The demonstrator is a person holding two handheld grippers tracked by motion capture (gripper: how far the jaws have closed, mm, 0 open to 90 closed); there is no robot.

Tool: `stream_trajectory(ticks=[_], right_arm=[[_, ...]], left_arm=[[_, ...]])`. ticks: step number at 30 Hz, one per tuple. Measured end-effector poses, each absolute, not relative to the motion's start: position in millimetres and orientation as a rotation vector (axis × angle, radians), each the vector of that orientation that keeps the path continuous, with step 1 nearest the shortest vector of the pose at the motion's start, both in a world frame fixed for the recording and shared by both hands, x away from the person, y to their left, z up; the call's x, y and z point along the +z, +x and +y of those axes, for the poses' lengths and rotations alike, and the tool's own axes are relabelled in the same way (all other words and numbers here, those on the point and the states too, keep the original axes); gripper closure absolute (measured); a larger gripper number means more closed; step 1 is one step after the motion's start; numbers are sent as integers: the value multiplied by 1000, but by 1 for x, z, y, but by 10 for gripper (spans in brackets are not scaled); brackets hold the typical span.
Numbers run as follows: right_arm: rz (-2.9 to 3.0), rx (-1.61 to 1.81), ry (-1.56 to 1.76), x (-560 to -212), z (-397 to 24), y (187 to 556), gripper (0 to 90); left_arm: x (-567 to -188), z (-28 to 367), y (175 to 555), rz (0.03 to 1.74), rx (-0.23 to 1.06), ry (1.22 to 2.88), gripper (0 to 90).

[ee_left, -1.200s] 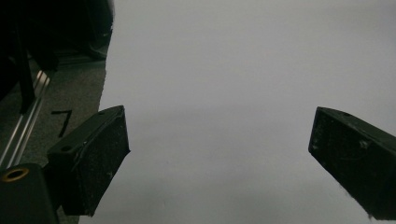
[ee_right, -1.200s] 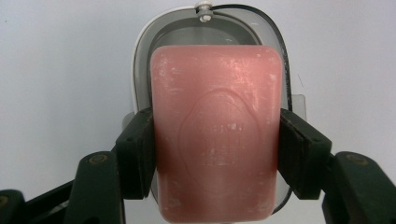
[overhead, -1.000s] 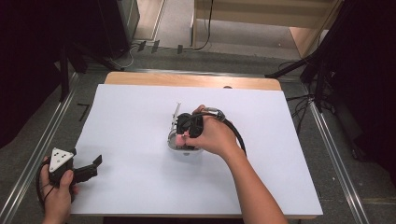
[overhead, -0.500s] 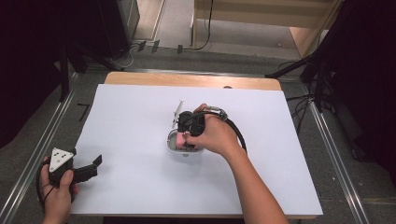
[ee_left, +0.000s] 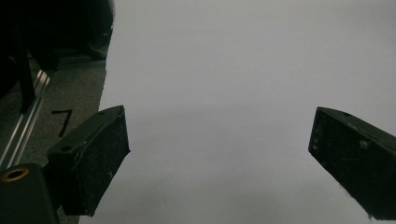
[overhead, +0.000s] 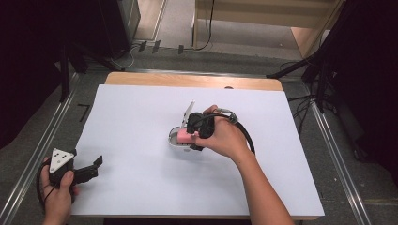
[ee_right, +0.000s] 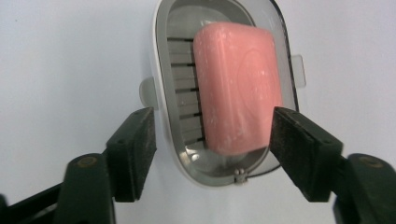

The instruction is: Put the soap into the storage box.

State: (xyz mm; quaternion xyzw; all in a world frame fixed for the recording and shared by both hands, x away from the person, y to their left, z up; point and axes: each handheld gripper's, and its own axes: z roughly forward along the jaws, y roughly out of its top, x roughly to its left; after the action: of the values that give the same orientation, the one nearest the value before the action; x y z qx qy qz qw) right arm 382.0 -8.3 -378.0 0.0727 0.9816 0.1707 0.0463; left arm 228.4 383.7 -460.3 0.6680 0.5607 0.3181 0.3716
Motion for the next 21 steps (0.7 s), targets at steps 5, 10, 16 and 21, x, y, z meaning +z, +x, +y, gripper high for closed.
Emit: stream_trajectory(ticks=[5, 10, 16, 21], right_arm=[[2975, 524, 266, -379, -21, 381, 237], [2960, 538, 319, -380, -33, 380, 141], [2962, 543, 342, -385, -46, 379, 137], [2957, 554, 367, -390, -57, 377, 130]], left_arm=[[-460, 384, 228, 1439, 816, 1713, 56], [-460, 384, 229, 1439, 815, 1714, 56], [-460, 384, 229, 1439, 816, 1714, 56], [-460, 384, 229, 1440, 815, 1715, 56]])
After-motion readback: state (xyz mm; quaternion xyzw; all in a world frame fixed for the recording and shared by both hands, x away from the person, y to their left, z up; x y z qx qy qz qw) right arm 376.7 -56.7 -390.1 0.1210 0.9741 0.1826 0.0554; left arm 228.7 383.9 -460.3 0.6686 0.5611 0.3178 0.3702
